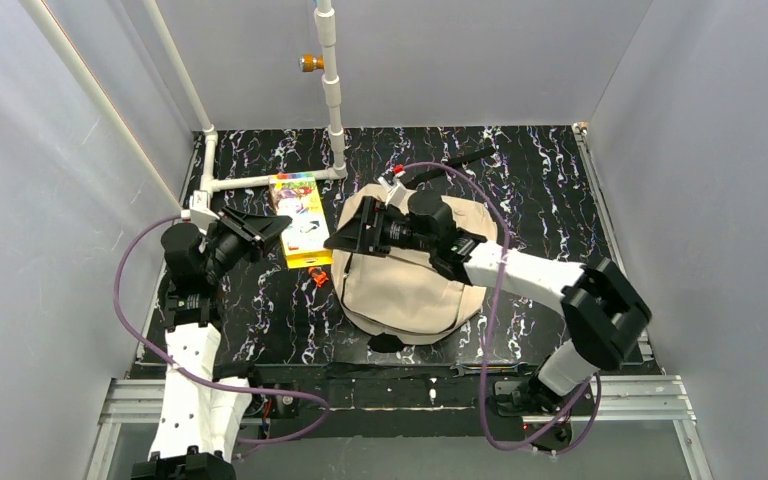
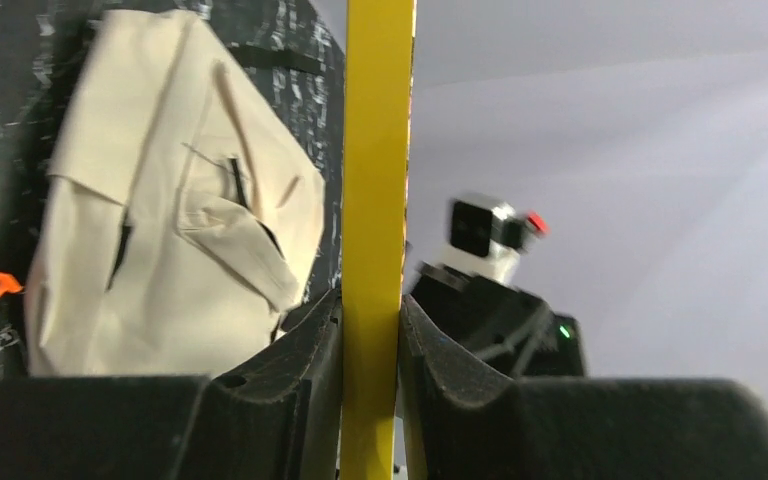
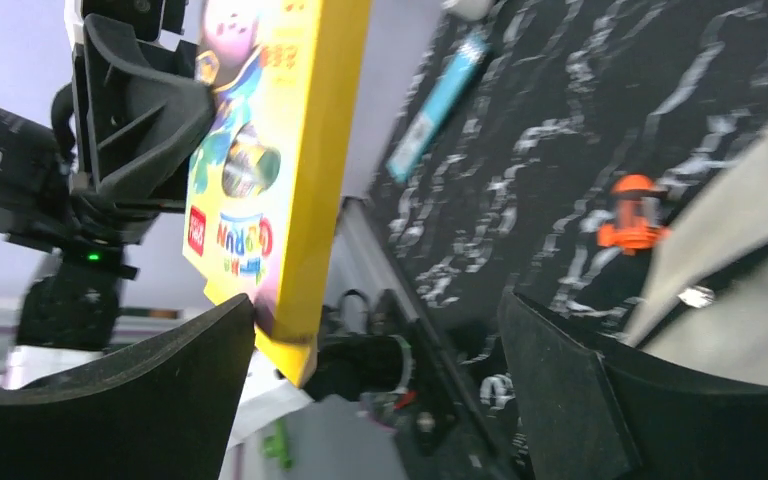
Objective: Pack the student bag
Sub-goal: Pick up the stationery from the center of the board.
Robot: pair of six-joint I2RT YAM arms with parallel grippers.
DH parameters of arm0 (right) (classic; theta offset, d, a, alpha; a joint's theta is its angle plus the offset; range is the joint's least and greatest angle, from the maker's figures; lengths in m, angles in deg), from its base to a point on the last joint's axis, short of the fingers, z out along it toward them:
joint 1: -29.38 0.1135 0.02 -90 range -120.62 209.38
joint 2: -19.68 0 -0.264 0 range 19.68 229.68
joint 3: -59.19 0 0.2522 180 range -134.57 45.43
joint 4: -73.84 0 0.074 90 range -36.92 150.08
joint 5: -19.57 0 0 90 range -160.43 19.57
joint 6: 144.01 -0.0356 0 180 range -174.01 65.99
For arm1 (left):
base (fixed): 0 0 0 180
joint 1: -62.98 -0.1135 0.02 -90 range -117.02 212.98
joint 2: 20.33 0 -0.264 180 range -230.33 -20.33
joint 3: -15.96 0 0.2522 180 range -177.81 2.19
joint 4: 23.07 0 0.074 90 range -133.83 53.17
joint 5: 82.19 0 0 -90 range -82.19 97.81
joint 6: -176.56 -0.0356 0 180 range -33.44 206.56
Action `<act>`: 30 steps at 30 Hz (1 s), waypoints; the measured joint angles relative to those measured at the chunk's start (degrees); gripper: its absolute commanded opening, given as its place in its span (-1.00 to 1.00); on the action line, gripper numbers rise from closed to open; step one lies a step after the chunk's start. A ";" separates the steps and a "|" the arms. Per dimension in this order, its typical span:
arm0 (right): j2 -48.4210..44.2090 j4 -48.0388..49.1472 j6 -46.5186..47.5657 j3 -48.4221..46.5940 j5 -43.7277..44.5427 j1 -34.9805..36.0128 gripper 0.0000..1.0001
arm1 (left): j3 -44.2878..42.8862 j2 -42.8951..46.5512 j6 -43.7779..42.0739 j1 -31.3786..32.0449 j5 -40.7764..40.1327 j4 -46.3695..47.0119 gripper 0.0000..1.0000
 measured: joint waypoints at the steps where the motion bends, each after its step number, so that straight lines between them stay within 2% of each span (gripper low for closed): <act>1: 1.84 3.69 -2.91 0.00 -2.40 -0.37 0.97 | -0.90 0.04 0.13 0.35 0.81 0.42 -0.63; 4: 7.10 14.80 -11.19 0.02 -9.53 -2.16 0.97 | -2.40 0.04 -0.04 0.96 2.78 0.98 -0.65; 9: 12.15 27.30 -19.78 0.00 -18.88 -4.39 0.97 | -3.45 -1.92 -0.57 1.01 7.96 1.07 -0.65; 11: 12.57 29.31 -20.98 0.00 -22.08 -5.03 0.97 | -4.28 -3.41 -1.31 1.05 10.49 1.05 -0.65; 18: 12.31 29.68 -19.89 -0.83 -29.40 -5.62 0.77 | -6.88 -7.48 -4.72 2.97 16.98 1.25 -0.63; 23: 10.75 29.46 -18.32 -0.83 -30.88 -5.77 0.48 | -8.68 -10.36 -7.28 9.44 18.80 1.27 -0.64; 27: 8.50 30.60 -18.62 0.37 -31.17 -6.40 0.09 | -9.86 -13.33 -9.05 13.31 19.37 1.27 -0.64; 30: 6.93 33.55 -20.63 3.26 -31.04 -7.15 0.07 | -10.69 -15.02 -10.19 13.81 19.98 1.36 -0.65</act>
